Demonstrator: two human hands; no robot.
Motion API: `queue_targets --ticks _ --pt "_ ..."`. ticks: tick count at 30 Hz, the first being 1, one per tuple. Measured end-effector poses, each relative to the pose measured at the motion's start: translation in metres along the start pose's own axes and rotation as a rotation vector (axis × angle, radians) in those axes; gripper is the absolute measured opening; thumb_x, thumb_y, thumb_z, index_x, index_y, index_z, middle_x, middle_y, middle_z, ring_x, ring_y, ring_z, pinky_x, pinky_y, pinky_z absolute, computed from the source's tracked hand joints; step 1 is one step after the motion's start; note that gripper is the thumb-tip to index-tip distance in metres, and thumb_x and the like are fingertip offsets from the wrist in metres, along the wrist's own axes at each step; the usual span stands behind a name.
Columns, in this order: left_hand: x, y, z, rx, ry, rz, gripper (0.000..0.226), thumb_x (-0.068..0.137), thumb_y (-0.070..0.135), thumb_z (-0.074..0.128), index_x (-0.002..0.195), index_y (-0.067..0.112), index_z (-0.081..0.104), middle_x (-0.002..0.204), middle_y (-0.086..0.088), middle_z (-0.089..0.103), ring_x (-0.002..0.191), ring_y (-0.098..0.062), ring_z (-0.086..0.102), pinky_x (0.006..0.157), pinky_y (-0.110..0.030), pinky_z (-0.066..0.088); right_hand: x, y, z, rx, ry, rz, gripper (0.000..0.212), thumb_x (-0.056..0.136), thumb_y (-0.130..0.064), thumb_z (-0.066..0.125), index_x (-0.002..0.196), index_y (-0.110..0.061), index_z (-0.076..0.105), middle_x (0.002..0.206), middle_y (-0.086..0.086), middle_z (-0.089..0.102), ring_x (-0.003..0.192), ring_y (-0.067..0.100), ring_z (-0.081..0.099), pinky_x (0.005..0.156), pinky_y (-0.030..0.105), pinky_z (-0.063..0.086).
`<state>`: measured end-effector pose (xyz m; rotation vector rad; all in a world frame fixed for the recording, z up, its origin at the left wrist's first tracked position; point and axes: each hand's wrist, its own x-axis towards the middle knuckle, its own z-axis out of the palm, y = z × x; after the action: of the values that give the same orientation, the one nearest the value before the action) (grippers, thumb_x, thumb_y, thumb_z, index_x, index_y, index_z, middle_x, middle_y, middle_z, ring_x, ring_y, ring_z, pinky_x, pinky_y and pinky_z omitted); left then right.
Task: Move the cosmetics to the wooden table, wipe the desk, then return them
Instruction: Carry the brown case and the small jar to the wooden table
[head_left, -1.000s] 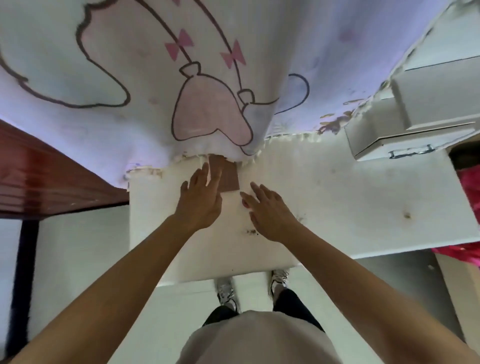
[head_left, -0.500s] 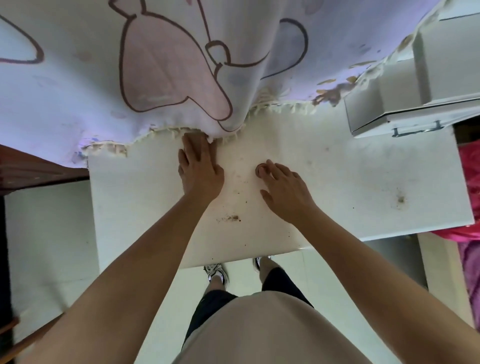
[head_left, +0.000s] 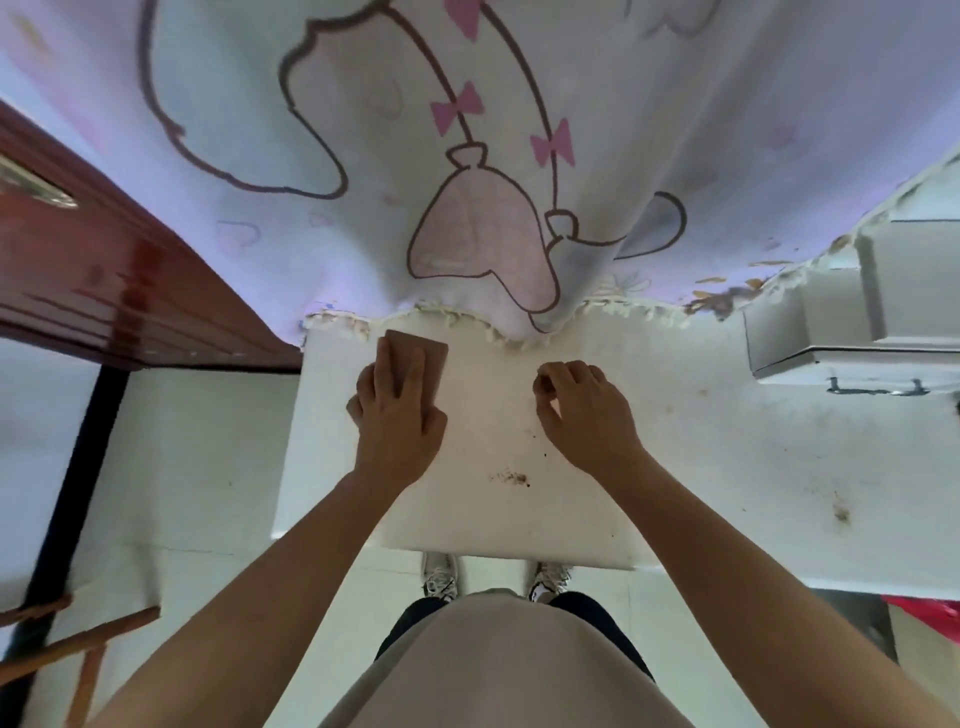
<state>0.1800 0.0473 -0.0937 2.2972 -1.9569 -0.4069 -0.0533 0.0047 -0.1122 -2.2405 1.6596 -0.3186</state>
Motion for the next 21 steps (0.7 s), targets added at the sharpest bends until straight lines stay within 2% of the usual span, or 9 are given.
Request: queue_targets --ticks 3,8,10,16,21 --pt "-0.019 -0.013 -0.040 -0.016 0.154 -0.063 0.071 0.074 0.025 0.055 0.144 0.015 0.042 0.156 -0.022 0.024 0.123 -0.042 0.037 0.087 -0.054 0.037 0.021 -0.033 -0.011 0.037 0.049 -0.144 0.020 0.094 -0.025 0.055 0.107 -0.014 0.063 0.095 0.004 0.064 0.082 0.027 0.059 0.065 0.039 0.053" --pt "-0.082 -0.053 -0.095 0.042 0.342 -0.275 0.070 0.076 0.035 0.056 0.143 0.021 0.043 0.159 -0.011 0.020 0.127 -0.039 0.034 0.096 -0.052 0.034 0.036 -0.117 -0.009 0.197 0.028 -0.353 0.020 0.091 -0.023 0.061 0.109 -0.016 0.064 0.100 0.004 0.064 0.088 0.027 0.062 0.066 0.034 0.052" --pt "-0.118 -0.072 -0.112 0.049 0.391 -0.374 0.069 0.078 0.036 0.056 0.144 0.020 0.042 0.159 -0.011 0.020 0.128 -0.038 0.032 0.098 -0.052 0.033 0.029 -0.158 -0.006 0.258 0.020 -0.457 0.021 0.089 -0.023 0.062 0.109 -0.017 0.064 0.098 0.001 0.063 0.087 0.025 0.062 0.065 0.035 0.053" --pt "-0.226 -0.149 -0.156 0.091 0.548 -0.515 0.066 0.079 0.030 0.068 0.140 0.015 0.048 0.157 -0.011 0.026 0.130 -0.041 0.036 0.099 -0.055 0.035 -0.009 -0.282 0.004 0.350 0.046 -0.703 0.027 0.085 -0.024 0.065 0.112 -0.018 0.064 0.100 -0.003 0.062 0.088 0.020 0.062 0.066 0.034 0.052" --pt "-0.325 -0.228 -0.189 0.046 0.732 -0.641 0.068 0.077 0.036 0.060 0.141 0.019 0.047 0.155 -0.008 0.030 0.127 -0.040 0.040 0.097 -0.053 0.038 -0.063 -0.408 0.022 0.412 0.064 -0.867 0.028 0.086 -0.022 0.066 0.114 -0.017 0.065 0.105 0.000 0.061 0.095 0.018 0.060 0.076 0.026 0.049"
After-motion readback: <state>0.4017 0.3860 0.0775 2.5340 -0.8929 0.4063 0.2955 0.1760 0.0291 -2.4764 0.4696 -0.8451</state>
